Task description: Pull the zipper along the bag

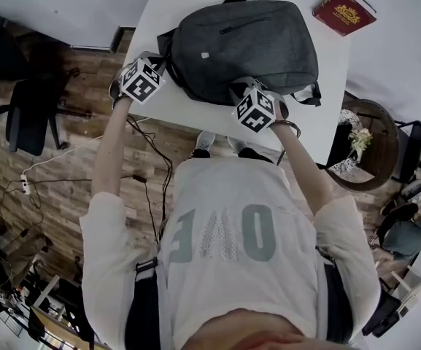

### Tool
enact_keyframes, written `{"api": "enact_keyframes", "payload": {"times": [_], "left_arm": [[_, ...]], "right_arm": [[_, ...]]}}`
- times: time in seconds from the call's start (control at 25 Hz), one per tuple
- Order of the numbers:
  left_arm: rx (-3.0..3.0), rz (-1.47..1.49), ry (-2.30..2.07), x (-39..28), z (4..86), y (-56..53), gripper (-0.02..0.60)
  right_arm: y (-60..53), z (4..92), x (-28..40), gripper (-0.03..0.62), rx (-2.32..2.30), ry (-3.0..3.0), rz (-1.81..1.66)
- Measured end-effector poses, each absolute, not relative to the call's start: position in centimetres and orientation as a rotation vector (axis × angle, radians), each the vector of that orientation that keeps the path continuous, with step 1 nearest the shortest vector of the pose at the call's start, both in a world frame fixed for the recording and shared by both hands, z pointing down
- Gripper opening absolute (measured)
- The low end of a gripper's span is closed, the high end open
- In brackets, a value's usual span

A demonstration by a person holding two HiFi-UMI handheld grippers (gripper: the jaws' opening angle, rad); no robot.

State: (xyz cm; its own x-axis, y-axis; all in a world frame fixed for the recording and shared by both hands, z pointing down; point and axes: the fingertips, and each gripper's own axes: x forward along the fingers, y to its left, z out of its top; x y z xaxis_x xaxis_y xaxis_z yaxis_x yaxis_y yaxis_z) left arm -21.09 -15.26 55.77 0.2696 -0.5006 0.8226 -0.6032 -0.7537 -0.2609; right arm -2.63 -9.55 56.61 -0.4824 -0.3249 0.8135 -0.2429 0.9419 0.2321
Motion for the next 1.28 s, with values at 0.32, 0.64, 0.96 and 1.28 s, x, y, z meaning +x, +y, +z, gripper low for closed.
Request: {"api": "enact_keyframes", "payload": {"times": [0.32, 0.64, 0.96, 1.28], "left_arm": [[2.378, 1.637, -0.971, -20.4, 55.0, -12.1, 0.028], [2.354, 1.616, -0.820, -19.2, 55.3, -7.7, 0.029], [2.360, 1.382, -0.766, -15.8, 55.4, -5.3, 0.029], [2.350, 1.251, -0.683, -13.3, 55.7, -2.2, 0.029]], "right_arm": [[-9.4, 57.0, -2.6, 0.025, 0.438, -2.110, -0.140], [-9.6, 57.4, -2.2, 0.025, 0.417, -2.123, -0.060], [-9.7, 57.5, -2.4, 0.025, 0.407, -2.124, -0.063], [-9.6, 57.4, -2.4, 0.025, 0.400, -2.133, -0.044]]}}
